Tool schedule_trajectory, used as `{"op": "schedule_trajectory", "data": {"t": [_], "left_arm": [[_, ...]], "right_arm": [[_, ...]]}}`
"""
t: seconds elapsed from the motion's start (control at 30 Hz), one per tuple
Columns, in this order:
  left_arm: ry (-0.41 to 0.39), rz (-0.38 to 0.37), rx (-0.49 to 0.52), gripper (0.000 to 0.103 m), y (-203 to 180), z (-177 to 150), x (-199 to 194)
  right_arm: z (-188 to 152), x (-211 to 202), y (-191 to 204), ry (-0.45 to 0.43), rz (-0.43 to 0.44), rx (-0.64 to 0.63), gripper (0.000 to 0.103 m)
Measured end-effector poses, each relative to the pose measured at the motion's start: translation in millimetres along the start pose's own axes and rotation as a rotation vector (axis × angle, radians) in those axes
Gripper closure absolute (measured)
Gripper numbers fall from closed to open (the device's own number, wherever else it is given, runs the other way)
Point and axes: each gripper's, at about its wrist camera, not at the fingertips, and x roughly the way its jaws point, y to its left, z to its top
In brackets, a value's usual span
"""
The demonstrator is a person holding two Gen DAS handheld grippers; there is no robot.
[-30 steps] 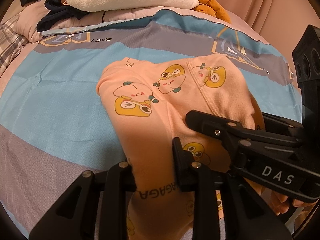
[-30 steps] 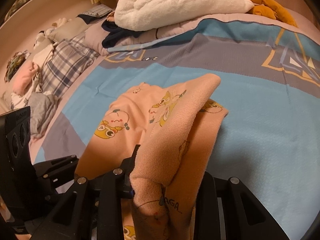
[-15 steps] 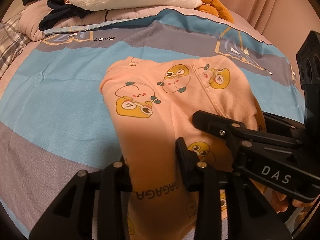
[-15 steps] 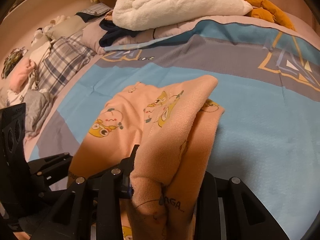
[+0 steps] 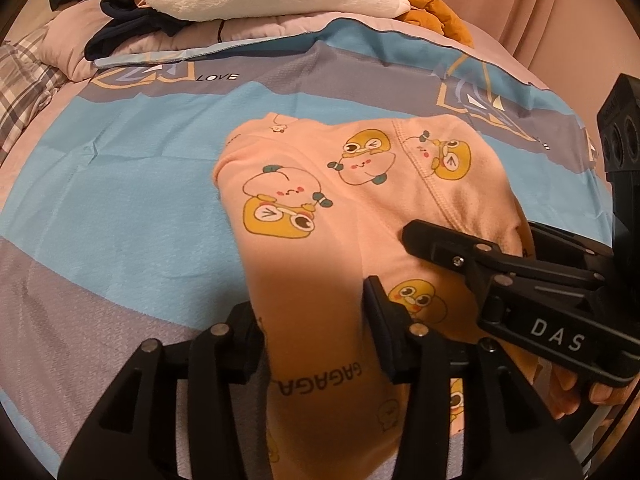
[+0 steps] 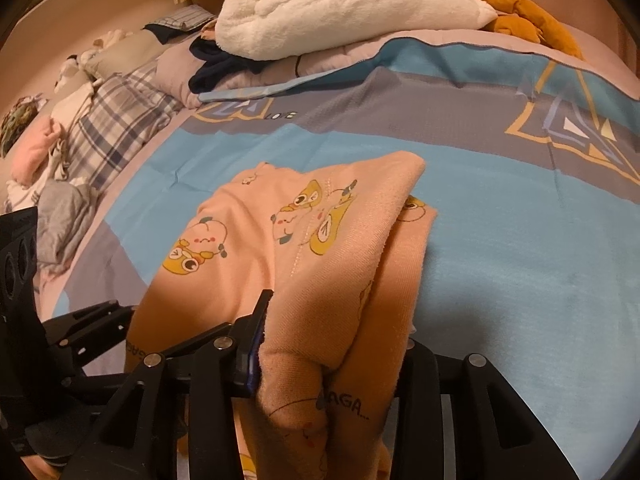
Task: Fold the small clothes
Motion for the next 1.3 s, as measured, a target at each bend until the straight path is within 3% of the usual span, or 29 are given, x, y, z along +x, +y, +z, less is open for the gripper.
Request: {"op": "schedule_trajectory", "data": {"t": [0.53,1.0,1.3], "left_arm": [[0.010,0.075,-0.031,0.017,15.5,-6.2,-5.8],[0.017,0.109,-0.029,0.015,16.0,-26.2,-24.7],[0.020,0.116,-0.040,0.015,15.1,-35.9,-31.8]], "right_arm": [[-7.7,-15.0,-18.7,-0.007,-0.070,0.051,0.038],[-20.0,-40.8,-23.2,-0.030,-0.085,0.084,0.037],[-35.1,-43.5,-29.4,0.011,-0.112,0.083,0.037]]}}
